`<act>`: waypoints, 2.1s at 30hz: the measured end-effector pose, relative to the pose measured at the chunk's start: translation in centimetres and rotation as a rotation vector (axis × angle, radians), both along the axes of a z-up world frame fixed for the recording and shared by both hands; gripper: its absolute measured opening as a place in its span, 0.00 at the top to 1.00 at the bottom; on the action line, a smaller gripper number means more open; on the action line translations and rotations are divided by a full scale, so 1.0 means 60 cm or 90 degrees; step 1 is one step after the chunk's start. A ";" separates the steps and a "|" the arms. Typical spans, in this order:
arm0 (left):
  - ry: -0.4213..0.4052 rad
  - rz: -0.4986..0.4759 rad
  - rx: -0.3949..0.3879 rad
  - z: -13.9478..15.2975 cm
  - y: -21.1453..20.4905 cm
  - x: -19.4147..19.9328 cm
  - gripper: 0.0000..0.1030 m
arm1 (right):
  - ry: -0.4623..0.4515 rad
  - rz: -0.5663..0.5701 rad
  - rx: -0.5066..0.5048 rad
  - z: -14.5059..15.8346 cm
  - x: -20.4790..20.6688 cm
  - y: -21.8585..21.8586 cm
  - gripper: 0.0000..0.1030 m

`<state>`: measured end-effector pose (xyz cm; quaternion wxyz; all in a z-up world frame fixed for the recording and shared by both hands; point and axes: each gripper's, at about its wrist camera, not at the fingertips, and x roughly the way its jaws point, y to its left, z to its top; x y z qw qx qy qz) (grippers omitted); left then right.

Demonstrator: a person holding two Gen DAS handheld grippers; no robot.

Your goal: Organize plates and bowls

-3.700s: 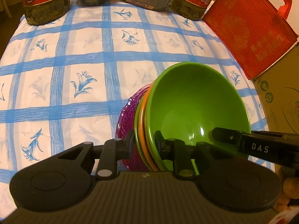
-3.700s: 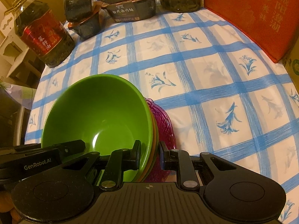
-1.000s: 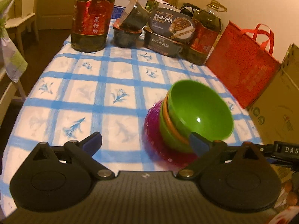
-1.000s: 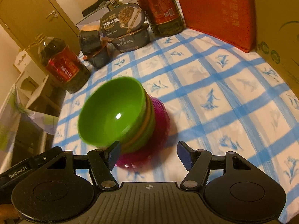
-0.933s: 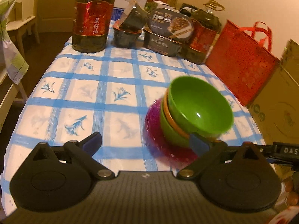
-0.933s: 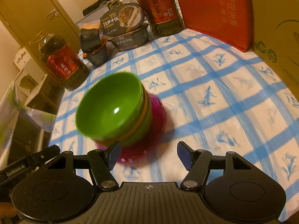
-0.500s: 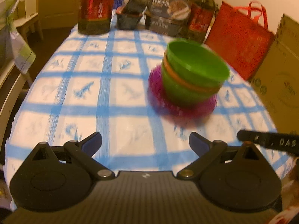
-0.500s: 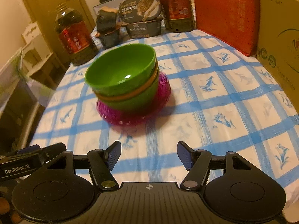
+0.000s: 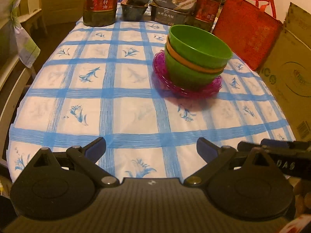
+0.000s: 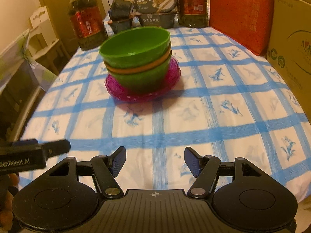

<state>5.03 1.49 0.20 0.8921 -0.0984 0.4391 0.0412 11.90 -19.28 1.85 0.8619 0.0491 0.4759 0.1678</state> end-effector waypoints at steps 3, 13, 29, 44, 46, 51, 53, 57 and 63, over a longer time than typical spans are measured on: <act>-0.006 -0.003 0.008 -0.002 -0.007 -0.007 0.04 | 0.000 0.006 -0.009 -0.004 -0.008 0.004 0.36; 0.000 -0.005 0.026 -0.017 -0.022 -0.017 0.04 | -0.010 0.012 -0.016 0.004 -0.014 0.010 0.36; -0.001 0.006 0.041 -0.017 -0.018 -0.019 0.04 | -0.019 0.008 -0.015 0.014 -0.017 0.008 0.36; 0.001 0.006 0.044 -0.019 -0.018 -0.020 0.04 | -0.023 0.006 -0.016 0.017 -0.019 0.005 0.36; 0.000 0.005 0.044 -0.019 -0.018 -0.020 0.04 | -0.024 0.007 -0.017 0.017 -0.019 0.005 0.36; 0.001 0.006 0.044 -0.018 -0.018 -0.019 0.04 | -0.024 0.007 -0.016 0.017 -0.019 0.005 0.36; 0.001 0.006 0.044 -0.018 -0.018 -0.019 0.04 | -0.023 0.007 -0.017 0.017 -0.019 0.005 0.36; 0.000 0.005 0.047 -0.018 -0.020 -0.019 0.04 | -0.024 0.007 -0.016 0.017 -0.019 0.006 0.36; -0.002 0.006 0.046 -0.017 -0.020 -0.019 0.04 | -0.025 0.008 -0.017 0.017 -0.019 0.005 0.36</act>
